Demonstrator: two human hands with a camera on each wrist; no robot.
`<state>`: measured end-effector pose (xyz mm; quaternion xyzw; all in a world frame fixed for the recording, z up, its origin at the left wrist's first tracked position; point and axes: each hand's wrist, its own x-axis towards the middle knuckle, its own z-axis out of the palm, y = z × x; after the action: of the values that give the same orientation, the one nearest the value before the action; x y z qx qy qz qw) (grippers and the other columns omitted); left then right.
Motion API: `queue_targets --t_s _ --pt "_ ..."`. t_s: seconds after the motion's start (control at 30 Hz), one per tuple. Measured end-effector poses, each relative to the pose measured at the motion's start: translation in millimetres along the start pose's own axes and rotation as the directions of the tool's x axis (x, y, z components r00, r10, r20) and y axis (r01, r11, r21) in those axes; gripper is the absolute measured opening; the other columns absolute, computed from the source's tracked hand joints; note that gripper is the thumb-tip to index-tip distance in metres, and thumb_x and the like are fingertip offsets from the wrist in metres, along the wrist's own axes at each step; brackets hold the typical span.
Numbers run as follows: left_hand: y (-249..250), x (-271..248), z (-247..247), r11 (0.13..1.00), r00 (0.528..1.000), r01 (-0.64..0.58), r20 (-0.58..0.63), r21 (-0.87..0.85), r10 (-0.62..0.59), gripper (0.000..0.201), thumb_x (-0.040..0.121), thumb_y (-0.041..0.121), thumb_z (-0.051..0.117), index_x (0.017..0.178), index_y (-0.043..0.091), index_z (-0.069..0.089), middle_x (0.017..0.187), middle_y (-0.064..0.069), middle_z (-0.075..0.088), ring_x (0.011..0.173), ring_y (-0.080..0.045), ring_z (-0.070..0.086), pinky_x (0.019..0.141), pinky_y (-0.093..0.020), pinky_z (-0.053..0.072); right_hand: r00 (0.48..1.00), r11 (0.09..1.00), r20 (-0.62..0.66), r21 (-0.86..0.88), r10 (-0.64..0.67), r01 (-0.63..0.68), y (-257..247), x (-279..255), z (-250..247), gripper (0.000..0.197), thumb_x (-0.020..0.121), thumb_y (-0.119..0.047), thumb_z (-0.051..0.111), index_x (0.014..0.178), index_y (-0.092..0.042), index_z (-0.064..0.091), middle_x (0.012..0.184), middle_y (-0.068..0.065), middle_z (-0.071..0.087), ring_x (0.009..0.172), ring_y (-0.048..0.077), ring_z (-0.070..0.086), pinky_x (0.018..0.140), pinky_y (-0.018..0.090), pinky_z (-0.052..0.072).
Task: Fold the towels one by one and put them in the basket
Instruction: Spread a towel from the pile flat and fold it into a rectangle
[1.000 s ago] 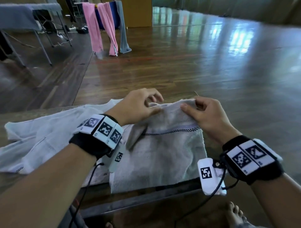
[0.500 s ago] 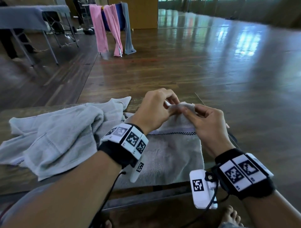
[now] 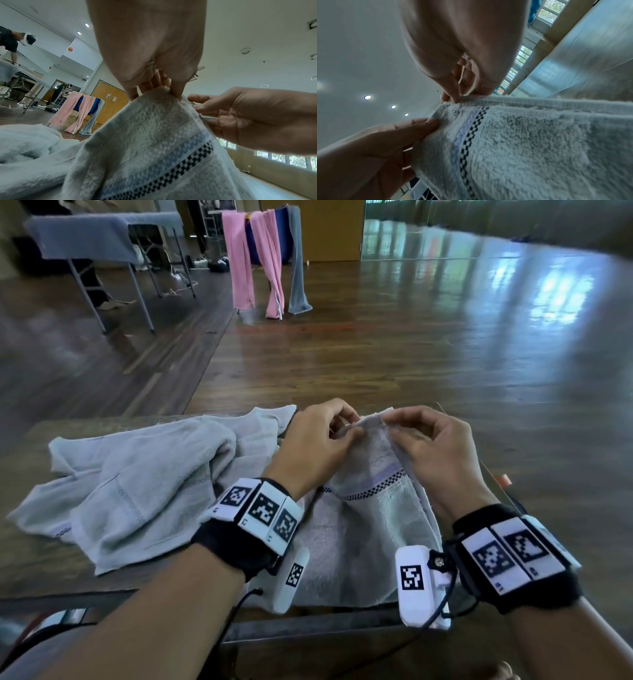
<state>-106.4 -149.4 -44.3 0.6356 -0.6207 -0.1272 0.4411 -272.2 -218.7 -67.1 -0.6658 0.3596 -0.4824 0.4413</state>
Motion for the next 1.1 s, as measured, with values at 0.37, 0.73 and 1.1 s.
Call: queue_targets --t_s 0.37,0.73,1.1 --pt "-3 11 -8 0.998 0.992 0.062 0.105 0.011 -0.063 0.004 0.086 0.020 0.070 0.084 0.023 0.071 0.068 0.010 0.065 0.060 -0.003 0.057 0.062 -0.022 0.048 0.995 0.994 0.009 -0.035 0.104 -0.104 5 -1 3 0.017 0.086 -0.008 0.076 0.089 -0.024 0.077 0.090 0.001 0.078 0.091 0.018 0.074 0.089 0.048 0.060" --pt "-7 15 -3 0.997 0.996 0.078 0.036 0.010 -0.078 0.013 0.085 0.035 0.074 0.076 0.025 0.070 0.063 0.011 0.067 0.057 0.002 0.058 0.055 -0.015 0.040 0.993 0.992 0.023 0.046 0.119 -0.120 9 4 11 0.012 0.089 -0.009 0.073 0.091 -0.019 0.079 0.091 0.004 0.080 0.091 0.022 0.076 0.090 0.047 0.060" --pt "-9 10 -5 0.996 0.994 0.093 0.052 0.006 -0.093 0.014 0.084 0.035 0.075 0.083 0.022 0.072 0.069 0.004 0.070 0.065 -0.008 0.064 0.062 -0.023 0.050 0.998 0.997 0.015 -0.050 0.063 -0.062 5 0 15 0.012 0.092 -0.011 0.072 0.095 -0.020 0.080 0.094 -0.005 0.079 0.092 0.009 0.075 0.089 0.032 0.060"
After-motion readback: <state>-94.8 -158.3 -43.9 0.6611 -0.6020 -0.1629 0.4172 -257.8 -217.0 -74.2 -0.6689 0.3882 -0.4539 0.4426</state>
